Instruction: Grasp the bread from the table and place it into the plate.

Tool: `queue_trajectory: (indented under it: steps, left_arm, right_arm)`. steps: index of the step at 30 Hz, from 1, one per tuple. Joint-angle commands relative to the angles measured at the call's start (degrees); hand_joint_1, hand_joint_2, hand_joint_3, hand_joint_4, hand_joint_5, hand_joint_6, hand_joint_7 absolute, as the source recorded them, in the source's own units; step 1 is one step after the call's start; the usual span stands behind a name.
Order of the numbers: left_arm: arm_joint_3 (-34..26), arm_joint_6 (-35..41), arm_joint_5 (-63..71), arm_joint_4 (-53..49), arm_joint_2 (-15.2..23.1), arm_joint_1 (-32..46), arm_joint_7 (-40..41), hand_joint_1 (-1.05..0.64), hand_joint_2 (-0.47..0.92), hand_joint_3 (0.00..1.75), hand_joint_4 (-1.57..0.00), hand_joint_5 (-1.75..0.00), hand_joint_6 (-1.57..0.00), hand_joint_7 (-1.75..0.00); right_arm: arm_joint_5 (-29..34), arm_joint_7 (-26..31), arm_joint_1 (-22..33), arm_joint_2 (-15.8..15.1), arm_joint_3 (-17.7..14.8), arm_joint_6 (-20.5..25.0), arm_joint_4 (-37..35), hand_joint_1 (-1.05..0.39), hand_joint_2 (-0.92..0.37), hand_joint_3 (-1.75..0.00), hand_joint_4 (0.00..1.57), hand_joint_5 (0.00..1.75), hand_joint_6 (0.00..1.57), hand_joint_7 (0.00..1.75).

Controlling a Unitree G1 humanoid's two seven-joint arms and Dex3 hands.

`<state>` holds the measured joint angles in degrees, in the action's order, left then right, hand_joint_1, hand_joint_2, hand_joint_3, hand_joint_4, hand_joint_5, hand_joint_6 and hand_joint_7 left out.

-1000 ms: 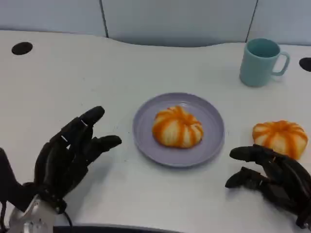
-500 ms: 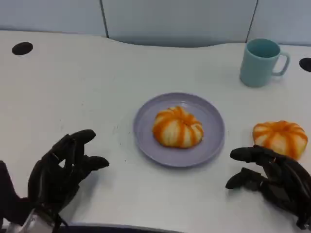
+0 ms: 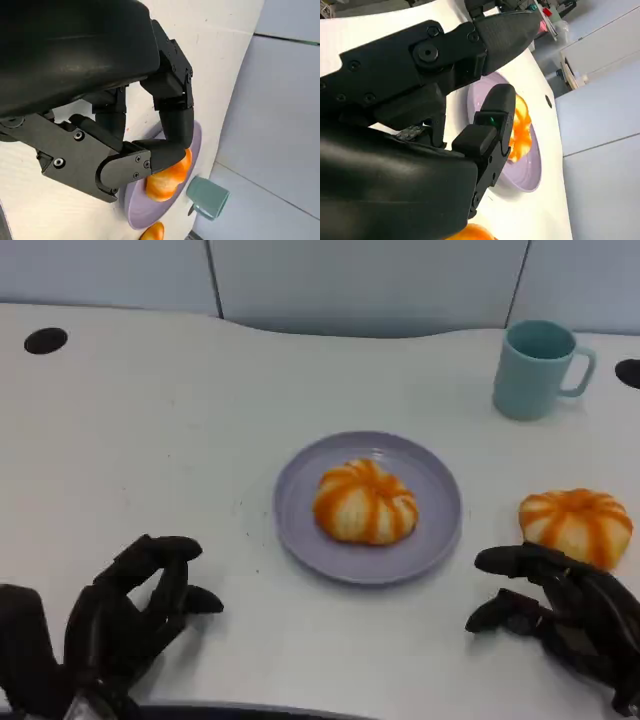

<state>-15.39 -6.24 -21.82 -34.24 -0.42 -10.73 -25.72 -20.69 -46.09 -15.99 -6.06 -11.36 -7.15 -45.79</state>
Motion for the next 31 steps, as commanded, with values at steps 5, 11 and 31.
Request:
queue_trajectory:
  steps: [5, 11, 31]
  left_arm:
    - [0.3, -2.5, 0.7, -3.3, 0.5, -0.9, -0.4, -0.51, 0.5, 0.94, -0.52, -1.64, -0.53, -1.37]
    - [0.6, -3.6, 0.7, -5.1, 0.7, -1.6, -1.5, -0.49, 0.53, 0.95, -0.5, -1.63, -0.5, -1.45]
    - [0.3, -5.1, 1.0, -8.4, 0.7, -4.1, -1.3, -0.5, 0.5, 1.03, -0.52, -1.66, -0.53, -1.51]
  right_arm:
    - [0.2, -0.6, 0.4, -1.8, -0.5, 0.9, -1.3, -0.39, -0.92, -0.11, 0.64, 1.11, 0.73, 0.66]
    - [0.1, -1.8, -0.6, -2.3, -1.0, -1.5, -4.2, -0.41, -0.92, -0.12, 0.64, 1.11, 0.73, 0.67]
    - [1.0, -2.9, -4.0, -3.3, -2.4, -4.1, -12.0, -0.4, -0.92, -0.09, 0.63, 1.07, 0.78, 0.59]
